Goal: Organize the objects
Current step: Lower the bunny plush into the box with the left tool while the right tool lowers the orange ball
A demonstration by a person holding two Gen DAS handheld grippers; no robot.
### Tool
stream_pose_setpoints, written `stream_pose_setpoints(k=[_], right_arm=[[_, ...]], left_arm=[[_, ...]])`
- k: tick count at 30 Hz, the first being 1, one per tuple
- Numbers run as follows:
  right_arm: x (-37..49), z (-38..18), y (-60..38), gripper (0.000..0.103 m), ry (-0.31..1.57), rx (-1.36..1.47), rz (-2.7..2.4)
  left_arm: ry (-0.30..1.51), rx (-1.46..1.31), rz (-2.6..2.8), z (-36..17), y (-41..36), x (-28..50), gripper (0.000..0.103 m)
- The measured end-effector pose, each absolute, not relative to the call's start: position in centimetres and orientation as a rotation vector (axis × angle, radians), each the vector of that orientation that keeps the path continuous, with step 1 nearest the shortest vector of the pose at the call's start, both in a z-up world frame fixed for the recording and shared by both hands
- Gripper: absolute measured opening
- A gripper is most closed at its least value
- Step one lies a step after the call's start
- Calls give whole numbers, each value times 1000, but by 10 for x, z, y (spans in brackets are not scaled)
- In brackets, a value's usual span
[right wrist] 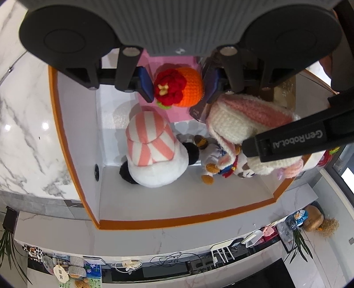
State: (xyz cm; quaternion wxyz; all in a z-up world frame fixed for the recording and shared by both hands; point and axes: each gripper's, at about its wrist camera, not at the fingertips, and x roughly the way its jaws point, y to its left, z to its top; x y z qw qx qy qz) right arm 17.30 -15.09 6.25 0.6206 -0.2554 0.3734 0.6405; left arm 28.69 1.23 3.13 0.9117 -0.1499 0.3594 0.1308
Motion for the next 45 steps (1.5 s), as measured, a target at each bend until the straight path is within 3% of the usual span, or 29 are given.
stream_pose_setpoints(k=[7, 21, 27, 40, 45], right_arm=[[172, 62, -152, 55, 842, -592, 1469], [167, 62, -154, 74, 800, -600, 1452], [165, 63, -154, 75, 783, -607, 1452], [162, 78, -161, 79, 742, -565, 1499], [160, 91, -171, 87, 709, -536, 1518]], left_arm=[[751, -296, 282, 29, 11, 290, 78], [730, -384, 299, 30, 22, 285, 85], [677, -349, 307, 40, 21, 280, 90], [633, -347, 290, 55, 24, 271, 91], [628, -336, 272, 65, 23, 263, 91]])
